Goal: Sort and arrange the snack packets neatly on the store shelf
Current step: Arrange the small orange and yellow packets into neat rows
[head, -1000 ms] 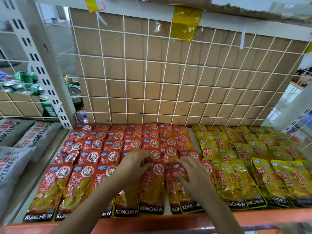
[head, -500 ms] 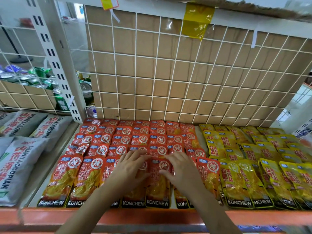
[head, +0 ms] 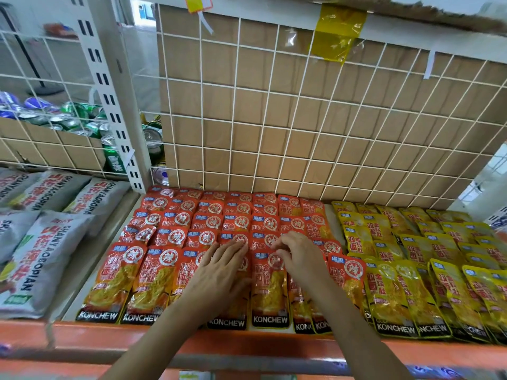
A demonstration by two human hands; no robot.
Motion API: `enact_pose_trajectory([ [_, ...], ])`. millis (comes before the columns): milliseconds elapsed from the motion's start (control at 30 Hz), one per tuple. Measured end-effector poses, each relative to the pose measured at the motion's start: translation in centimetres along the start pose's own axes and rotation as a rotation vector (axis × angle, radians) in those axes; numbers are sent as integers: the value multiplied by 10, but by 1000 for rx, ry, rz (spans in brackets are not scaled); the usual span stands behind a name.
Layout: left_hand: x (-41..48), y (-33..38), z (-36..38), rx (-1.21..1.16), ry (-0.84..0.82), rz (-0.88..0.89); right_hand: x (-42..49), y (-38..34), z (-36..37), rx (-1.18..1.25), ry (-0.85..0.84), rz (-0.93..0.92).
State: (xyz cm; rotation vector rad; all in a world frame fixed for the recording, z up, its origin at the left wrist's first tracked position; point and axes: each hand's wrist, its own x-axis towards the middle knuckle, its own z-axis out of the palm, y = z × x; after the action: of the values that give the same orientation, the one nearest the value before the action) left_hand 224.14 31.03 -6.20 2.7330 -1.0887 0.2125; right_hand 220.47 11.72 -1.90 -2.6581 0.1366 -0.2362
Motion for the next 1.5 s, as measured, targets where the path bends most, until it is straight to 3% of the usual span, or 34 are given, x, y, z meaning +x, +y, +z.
enact_pose_trajectory([
  [333, 3, -1, 8, 18, 104, 54, -2, -2, 1, 25, -52, -5],
  [667, -4, -1, 4, 3, 64, 61, -1, 0, 5, 40, -20, 6],
  [1100, -9, 4, -5, 22, -1, 273, 7, 7, 1, 4, 80, -37],
  [1333, -8, 4, -5, 83, -50, 366, 20, 6, 3, -63, -131, -76],
  [1500, -7, 4, -6, 74, -69, 366, 18, 7, 4, -33, -115, -83],
])
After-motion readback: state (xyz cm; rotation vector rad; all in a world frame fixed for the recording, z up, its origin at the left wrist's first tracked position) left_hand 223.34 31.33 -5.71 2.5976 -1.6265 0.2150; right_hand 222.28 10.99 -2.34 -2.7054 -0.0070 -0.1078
